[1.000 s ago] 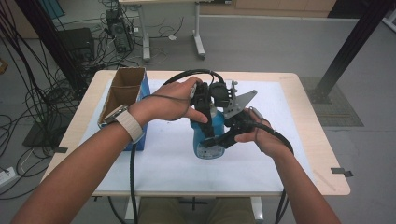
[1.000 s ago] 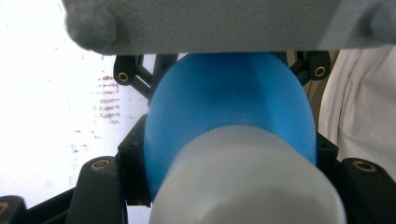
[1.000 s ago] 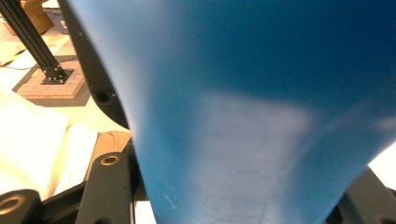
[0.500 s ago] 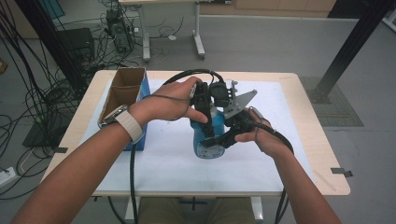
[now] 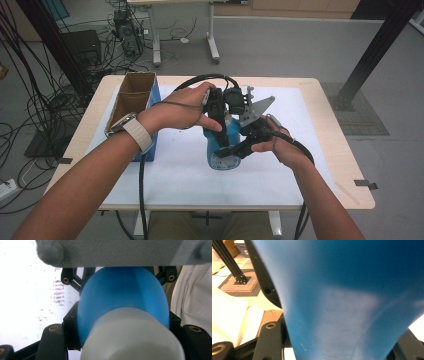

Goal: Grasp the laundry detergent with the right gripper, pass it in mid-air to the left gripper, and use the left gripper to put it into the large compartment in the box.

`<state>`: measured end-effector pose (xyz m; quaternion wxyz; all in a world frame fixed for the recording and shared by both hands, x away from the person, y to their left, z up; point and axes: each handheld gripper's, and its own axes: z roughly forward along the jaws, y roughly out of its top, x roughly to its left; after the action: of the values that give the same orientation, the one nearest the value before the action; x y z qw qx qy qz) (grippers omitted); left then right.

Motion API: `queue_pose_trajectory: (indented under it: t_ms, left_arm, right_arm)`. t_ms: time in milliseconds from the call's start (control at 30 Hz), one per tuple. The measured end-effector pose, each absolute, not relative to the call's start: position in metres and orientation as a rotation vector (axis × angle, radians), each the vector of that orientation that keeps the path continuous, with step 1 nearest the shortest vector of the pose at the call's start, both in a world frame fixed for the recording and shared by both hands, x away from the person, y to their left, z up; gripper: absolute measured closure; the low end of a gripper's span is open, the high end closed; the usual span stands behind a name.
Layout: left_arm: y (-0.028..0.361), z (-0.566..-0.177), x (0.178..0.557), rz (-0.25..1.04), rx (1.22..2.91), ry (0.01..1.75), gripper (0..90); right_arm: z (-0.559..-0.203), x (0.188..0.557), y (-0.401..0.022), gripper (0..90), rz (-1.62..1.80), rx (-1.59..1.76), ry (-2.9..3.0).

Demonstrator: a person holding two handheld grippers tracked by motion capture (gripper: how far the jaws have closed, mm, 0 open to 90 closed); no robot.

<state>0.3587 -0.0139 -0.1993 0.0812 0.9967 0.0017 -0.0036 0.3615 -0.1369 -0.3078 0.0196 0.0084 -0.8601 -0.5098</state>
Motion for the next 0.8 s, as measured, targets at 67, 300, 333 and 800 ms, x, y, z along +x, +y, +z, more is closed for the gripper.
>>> queue_pose_trajectory:
  t_ms: [67,300,333,800]
  left_arm:
    - [-0.0137,-0.1992,0.3587,-0.011,2.979,0.006,37.4]
    - [-0.0139,-0.1993,0.3586,-0.012,2.978,0.007,37.4]
    - [-0.0138,-0.1992,0.3588,-0.013,2.977,0.007,37.4]
    - [-0.0131,-0.199,0.36,-0.02,2.978,0.013,37.4]
  right_arm:
    - [-0.3078,0.3615,-0.1368,43.0,-1.584,0.027,-2.67]
    - [-0.3076,0.3607,-0.1375,43.0,-1.581,0.024,-2.673]
    - [-0.3076,0.3608,-0.1375,43.0,-1.581,0.024,-2.673]
    - [-0.3077,0.3616,-0.1369,42.8,-1.583,0.023,-2.669]
